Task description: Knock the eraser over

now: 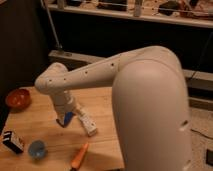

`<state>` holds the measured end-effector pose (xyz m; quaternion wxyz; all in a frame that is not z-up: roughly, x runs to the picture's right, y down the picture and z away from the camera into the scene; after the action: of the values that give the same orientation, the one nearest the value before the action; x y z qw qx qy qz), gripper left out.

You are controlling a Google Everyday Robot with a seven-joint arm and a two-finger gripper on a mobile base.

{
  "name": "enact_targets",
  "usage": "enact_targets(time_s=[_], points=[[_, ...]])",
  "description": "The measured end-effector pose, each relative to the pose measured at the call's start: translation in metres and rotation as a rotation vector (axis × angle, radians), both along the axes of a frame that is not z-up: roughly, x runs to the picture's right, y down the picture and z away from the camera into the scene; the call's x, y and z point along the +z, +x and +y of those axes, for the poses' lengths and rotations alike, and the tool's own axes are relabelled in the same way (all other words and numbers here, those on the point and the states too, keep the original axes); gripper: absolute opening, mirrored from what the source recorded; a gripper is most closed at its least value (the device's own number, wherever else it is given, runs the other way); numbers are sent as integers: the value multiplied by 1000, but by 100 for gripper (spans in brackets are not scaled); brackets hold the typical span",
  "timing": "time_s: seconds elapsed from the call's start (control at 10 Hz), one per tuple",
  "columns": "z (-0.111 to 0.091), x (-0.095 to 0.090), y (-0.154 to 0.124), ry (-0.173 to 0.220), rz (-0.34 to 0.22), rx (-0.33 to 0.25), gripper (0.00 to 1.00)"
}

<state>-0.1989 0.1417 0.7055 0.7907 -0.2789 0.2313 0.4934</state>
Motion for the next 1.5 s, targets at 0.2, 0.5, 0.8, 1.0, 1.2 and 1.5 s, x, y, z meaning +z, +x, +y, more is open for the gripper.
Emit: enact_targets(time_s=[0.2,0.5,0.8,1.0,1.2,1.5], points=[[11,-4,-49,-8,-74,-116,65],[20,-20,-134,-10,-218,-269,65],[34,-32,-181,-50,-309,-353,65],[43,-38,-202,-74,-355,-399,65],[46,-41,-221,-85,-390,-432,65],[42,-39,-234,-81,-407,-436,65]])
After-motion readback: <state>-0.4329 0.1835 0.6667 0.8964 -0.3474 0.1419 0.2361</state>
